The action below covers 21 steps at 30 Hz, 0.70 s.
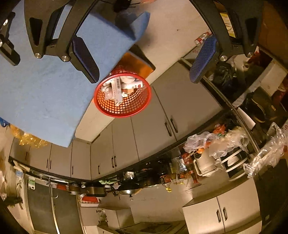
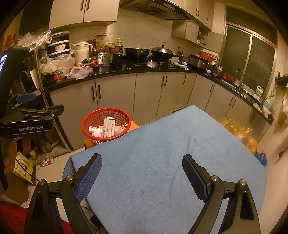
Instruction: Collect trash
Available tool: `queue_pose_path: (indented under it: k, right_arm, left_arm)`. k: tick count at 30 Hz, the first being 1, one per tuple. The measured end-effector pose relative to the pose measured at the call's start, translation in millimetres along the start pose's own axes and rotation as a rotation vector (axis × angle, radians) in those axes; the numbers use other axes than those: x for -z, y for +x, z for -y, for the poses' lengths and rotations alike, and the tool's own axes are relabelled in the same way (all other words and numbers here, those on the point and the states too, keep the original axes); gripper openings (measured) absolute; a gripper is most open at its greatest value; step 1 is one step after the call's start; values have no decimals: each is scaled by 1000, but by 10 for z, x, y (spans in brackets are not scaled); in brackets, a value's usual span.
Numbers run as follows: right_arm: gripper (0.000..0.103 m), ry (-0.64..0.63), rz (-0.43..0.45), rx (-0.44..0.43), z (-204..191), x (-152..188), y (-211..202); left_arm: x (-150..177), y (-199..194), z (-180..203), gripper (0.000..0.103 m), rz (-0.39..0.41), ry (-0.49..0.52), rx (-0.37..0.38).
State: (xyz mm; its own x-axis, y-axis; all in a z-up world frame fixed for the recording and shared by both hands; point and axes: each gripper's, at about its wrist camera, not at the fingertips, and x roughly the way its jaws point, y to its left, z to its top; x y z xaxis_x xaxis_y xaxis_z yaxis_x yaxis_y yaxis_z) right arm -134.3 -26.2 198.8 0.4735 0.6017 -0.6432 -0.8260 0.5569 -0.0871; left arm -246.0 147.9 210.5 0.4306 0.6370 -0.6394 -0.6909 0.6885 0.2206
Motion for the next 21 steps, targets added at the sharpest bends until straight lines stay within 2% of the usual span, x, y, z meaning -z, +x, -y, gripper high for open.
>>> queue_pose_path:
  k: [8, 21]
  right_arm:
    - [93, 0, -8, -16, 1, 4, 43]
    - [94, -15, -41, -14, -28, -27, 202]
  left_arm:
    - [35, 45, 79, 100, -13, 23, -18]
    - [43, 212, 80, 100, -43, 11, 24]
